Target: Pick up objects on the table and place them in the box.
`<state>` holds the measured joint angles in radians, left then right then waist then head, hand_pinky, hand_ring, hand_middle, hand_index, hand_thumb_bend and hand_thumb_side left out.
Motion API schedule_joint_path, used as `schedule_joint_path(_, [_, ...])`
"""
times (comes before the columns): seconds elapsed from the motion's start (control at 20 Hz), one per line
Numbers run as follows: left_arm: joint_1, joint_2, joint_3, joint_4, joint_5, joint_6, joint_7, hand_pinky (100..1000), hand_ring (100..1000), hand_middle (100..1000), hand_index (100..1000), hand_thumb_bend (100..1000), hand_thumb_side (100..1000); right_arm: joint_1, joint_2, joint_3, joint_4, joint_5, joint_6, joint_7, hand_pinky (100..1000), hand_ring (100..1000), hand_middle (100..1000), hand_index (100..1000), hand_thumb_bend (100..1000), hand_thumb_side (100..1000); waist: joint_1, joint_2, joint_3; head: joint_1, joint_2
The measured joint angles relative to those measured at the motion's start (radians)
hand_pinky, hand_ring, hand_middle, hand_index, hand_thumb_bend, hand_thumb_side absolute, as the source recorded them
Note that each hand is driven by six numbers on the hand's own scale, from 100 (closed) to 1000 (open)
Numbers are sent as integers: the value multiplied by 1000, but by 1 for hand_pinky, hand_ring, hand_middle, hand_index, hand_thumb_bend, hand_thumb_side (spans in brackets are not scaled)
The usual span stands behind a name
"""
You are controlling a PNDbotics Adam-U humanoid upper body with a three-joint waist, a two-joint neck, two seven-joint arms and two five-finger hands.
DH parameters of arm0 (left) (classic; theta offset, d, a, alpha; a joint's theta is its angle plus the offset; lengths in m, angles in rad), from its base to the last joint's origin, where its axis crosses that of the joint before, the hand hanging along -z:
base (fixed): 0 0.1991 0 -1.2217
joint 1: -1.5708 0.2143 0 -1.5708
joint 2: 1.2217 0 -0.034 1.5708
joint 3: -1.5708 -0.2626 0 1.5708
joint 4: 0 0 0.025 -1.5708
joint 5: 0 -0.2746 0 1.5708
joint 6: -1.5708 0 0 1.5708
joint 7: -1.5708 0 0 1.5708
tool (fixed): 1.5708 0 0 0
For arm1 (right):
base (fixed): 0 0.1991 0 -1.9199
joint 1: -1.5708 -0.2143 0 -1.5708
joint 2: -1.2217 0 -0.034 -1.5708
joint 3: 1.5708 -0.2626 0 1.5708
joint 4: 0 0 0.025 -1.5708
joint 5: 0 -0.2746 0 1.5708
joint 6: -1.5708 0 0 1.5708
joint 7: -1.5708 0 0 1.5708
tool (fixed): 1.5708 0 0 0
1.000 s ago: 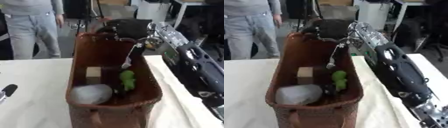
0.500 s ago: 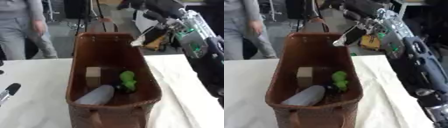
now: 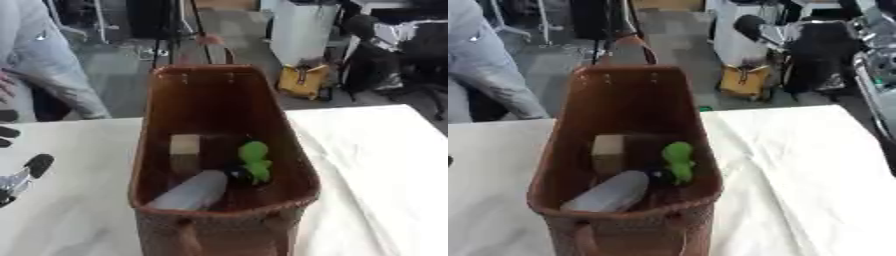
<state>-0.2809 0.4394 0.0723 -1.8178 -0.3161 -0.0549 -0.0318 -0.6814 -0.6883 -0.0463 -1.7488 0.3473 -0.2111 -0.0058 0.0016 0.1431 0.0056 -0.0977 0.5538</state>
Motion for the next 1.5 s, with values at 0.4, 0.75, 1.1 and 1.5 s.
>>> schedule_joint_path(0.4, [2,-2,6,0,11,-3,38,669,688,746,833,700,509,180,23,-65,-40,-88,33,-63,499,634,682,813,662,552,9,0,-20,23,8])
schedule_joint_path(0.75, [12,-11,8,0,15,-3,51,668,689,749,834,715,536,293,82,-71,-54,-120,33,-67,473,618,662,808,652,556,20,0,-31,53,62])
schedule_joint_path(1.1, [19,-27,12,0,17,-2,56,669,691,751,835,709,551,329,144,-83,-74,-141,37,-66,467,612,653,805,649,559,28,1,-31,89,101])
schedule_joint_path(1.5, [20,-28,12,0,18,0,62,667,692,753,836,702,571,338,175,-89,-83,-155,45,-65,464,610,648,804,644,563,28,6,-28,105,106])
